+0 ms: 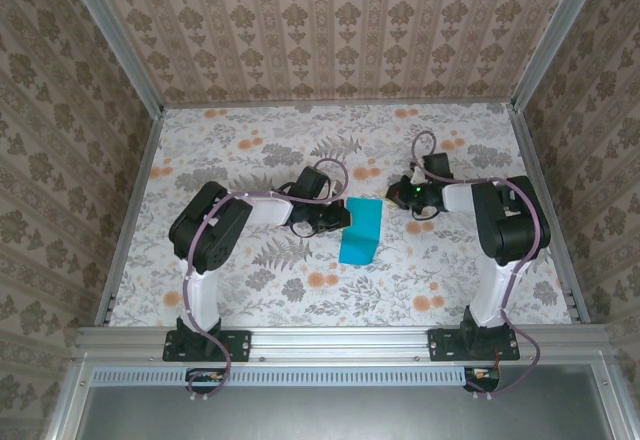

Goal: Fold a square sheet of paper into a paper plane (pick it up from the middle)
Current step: Fold the square sheet of paper in half at the center of the table.

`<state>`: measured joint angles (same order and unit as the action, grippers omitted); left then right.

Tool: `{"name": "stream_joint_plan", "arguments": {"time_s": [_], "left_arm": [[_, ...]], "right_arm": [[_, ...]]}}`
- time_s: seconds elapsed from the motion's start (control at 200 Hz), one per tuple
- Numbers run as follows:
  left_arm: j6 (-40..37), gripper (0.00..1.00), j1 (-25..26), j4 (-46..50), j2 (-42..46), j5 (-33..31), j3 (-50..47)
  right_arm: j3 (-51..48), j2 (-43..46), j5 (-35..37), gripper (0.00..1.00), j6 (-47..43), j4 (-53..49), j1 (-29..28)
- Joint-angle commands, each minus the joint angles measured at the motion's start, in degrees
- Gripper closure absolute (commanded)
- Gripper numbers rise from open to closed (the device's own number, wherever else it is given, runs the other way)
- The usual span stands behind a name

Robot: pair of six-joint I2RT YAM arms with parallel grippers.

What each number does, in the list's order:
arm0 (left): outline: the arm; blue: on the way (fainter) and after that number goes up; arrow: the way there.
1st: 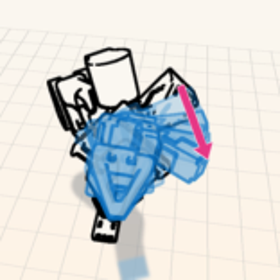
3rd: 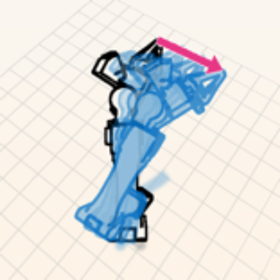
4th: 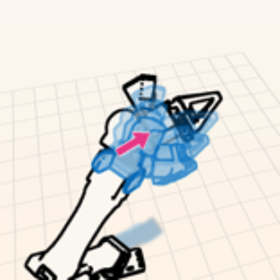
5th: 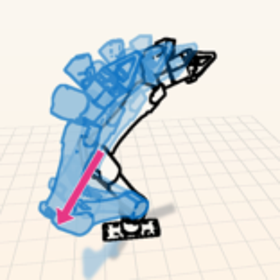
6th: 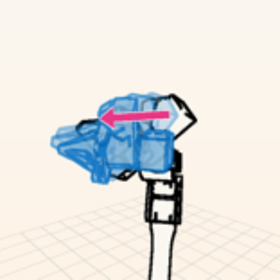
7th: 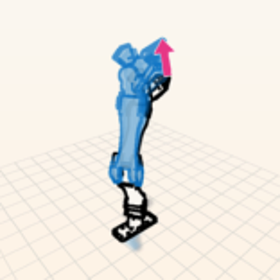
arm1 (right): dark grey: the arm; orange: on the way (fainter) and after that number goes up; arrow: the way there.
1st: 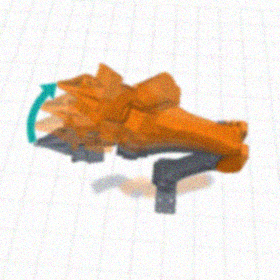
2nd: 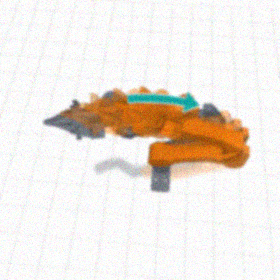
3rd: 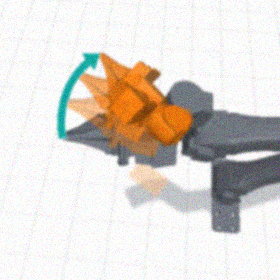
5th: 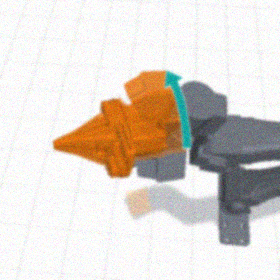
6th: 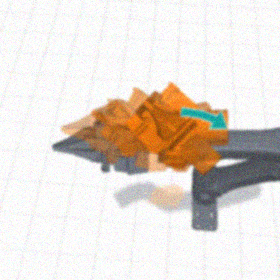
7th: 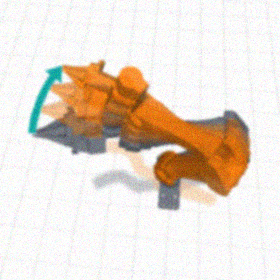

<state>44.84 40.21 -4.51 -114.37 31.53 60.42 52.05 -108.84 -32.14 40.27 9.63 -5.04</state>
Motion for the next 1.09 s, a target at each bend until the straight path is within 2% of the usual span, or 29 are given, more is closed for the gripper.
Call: {"name": "stream_joint_plan", "arguments": {"time_s": [0.0, 0.145, 0.315, 0.525, 0.895, 1.09], "left_arm": [[-1.1, 1.0, 0.8, 15.8, -6.9, -10.3, -5.3], [-1.3, 1.0, 0.8, 15.9, -6.8, -10.4, -5.0], [-1.2, 1.0, 0.8, 15.9, -6.5, -10.8, -4.8], [-1.2, 1.0, 0.9, 15.7, -6.4, -11.0, -4.6], [-0.5, 1.0, 1.1, 15.4, -6.5, -11.4, -4.6], [0.0, 1.0, 1.1, 15.4, -6.6, -11.6, -4.5]], "right_arm": [[-1.6, 3.6, 0.7, 1.0, 0.4, 0.5, 0.3], [-7.0, 11.4, -1.7, 1.0, 0.2, -1.8, -1.5], [-12.6, 18.6, -2.3, 1.0, 0.2, -6.8, -7.0], [-13.9, 17.4, -3.3, 1.0, 1.3, -9.7, -14.2], [-15.6, 15.1, -7.0, 1.0, -0.9, -11.2, -14.9], [-15.9, 14.4, -6.6, 1.0, -1.8, -12.5, -14.9]]}}
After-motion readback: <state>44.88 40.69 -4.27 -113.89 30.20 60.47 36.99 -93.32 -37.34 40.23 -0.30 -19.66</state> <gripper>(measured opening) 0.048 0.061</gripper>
